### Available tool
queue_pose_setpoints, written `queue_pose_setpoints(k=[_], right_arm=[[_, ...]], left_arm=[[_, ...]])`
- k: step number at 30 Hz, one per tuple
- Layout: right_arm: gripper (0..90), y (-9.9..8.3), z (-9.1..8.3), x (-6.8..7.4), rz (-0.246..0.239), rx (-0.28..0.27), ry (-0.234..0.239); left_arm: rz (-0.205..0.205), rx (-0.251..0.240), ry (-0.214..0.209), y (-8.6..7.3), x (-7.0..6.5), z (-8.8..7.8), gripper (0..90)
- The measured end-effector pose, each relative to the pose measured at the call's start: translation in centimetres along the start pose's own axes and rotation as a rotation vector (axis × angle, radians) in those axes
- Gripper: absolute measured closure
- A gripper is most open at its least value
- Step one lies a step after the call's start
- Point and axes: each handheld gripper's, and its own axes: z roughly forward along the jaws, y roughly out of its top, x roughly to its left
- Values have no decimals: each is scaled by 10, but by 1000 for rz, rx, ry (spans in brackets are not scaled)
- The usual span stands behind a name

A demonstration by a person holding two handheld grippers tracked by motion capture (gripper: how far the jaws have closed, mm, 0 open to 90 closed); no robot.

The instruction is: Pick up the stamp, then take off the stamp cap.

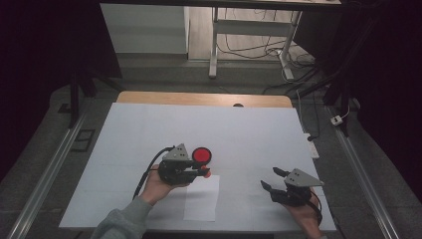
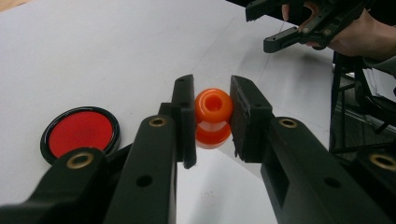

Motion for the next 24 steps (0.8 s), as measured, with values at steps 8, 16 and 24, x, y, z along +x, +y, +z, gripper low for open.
queue_pose_setpoints(k=[8,16,24], right_arm=[[334,3,1,3,3,-7,12],[335,8,6,10,7,-14,42],[336,14,16,20,13,-29,85]], left_arm=[[-4,0,5,-1,1,0,725],[-14,1,4,-3,4,1,725],[-19,-1,5,-4,5,1,725]])
